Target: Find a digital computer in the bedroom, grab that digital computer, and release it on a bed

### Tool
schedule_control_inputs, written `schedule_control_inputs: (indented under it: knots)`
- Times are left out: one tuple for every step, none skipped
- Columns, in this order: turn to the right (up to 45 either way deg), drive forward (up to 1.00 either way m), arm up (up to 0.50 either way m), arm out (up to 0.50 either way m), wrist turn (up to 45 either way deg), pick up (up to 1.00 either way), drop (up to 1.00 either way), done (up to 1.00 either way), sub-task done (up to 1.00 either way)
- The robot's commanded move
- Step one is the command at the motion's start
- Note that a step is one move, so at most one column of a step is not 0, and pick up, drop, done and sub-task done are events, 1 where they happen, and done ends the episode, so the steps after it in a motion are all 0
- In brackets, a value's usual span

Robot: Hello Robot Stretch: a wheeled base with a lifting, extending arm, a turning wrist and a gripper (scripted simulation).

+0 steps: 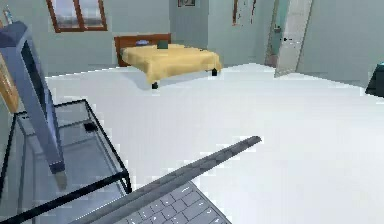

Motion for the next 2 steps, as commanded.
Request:
schedule_control_inputs:
  knots:
    - [0.0, 0.45, 0.00, 0.00, 0.0, 0.00, 0.00, 0.00, 0.00]
    - [0.0, 0.55, 0.00, 0.00, 0.0, 0.00, 0.00, 0.00, 0.00]
